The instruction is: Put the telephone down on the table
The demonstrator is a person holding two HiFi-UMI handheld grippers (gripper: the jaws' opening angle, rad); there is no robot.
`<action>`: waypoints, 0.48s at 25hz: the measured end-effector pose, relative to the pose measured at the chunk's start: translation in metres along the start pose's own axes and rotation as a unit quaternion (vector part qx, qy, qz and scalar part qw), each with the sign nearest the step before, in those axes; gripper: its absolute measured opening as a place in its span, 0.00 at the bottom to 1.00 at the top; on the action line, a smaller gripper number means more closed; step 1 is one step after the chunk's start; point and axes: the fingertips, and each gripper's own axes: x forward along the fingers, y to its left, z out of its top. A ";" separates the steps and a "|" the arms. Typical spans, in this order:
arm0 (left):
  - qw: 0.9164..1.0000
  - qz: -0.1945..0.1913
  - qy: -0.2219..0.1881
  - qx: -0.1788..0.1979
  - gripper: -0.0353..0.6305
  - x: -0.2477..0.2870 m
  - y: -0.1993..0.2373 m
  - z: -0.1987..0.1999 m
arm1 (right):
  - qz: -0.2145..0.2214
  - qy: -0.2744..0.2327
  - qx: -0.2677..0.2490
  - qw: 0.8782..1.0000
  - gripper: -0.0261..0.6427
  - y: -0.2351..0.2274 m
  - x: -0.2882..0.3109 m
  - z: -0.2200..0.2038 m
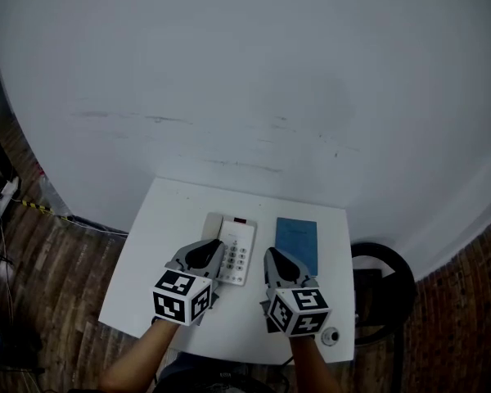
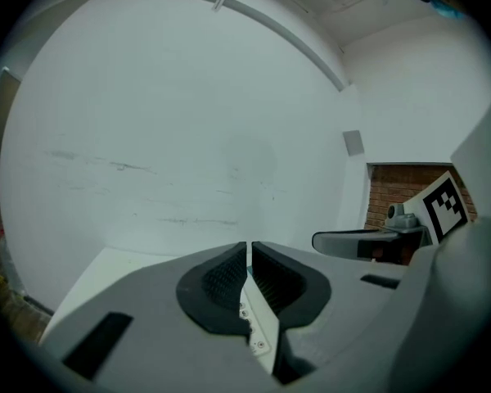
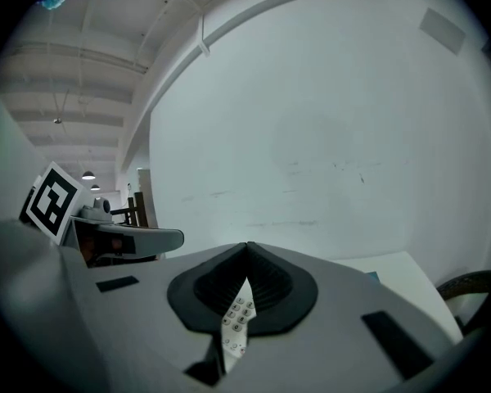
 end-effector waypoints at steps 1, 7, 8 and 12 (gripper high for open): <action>1.000 0.000 -0.001 0.002 0.08 -0.001 -0.003 0.000 | 0.002 -0.003 -0.002 1.000 0.04 0.001 -0.003 0.001; 1.000 -0.003 0.000 0.004 0.06 -0.005 -0.018 -0.005 | 0.012 -0.009 -0.008 1.000 0.04 0.003 -0.017 0.003; 1.000 -0.002 0.000 0.002 0.06 -0.005 -0.019 -0.006 | 0.013 -0.008 -0.008 1.000 0.04 0.002 -0.018 0.002; 1.000 0.001 -0.001 -0.001 0.06 -0.005 -0.020 -0.008 | 0.016 -0.009 -0.004 1.000 0.04 0.001 -0.021 0.001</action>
